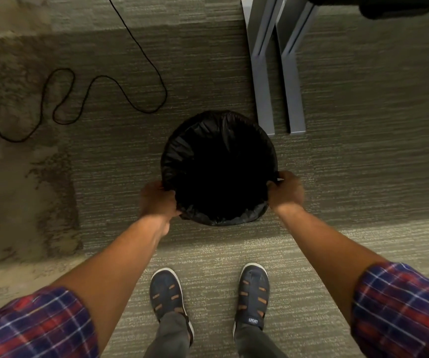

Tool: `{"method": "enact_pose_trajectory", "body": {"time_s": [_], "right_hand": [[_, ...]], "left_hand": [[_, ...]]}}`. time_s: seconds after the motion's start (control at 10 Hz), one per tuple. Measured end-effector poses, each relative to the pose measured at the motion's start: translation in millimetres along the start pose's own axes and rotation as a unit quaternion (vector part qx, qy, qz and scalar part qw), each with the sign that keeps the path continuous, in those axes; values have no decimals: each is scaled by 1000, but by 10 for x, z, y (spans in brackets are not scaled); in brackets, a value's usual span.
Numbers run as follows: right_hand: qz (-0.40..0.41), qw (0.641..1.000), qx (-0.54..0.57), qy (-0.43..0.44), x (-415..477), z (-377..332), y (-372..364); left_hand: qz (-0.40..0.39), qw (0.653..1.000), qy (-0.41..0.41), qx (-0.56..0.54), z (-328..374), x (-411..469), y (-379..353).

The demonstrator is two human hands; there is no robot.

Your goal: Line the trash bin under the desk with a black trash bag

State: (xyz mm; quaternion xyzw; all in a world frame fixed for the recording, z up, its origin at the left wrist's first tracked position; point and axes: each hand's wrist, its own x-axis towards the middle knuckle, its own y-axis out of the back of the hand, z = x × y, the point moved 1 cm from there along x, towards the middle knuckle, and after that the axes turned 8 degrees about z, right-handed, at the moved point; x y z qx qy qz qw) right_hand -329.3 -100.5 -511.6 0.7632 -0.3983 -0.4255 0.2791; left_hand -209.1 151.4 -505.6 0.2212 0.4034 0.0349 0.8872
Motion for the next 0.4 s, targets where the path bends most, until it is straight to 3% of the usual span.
{"method": "enact_pose_trajectory", "body": {"time_s": [0.2,0.4], "right_hand": [[-45,999,26,-7,73,65,18],[-41,994,-86,46,-58,-63,158]], "left_hand": [[-38,999,23,-20,-15,-6,40],[7,994,-25,106,61,-151,89]]}}
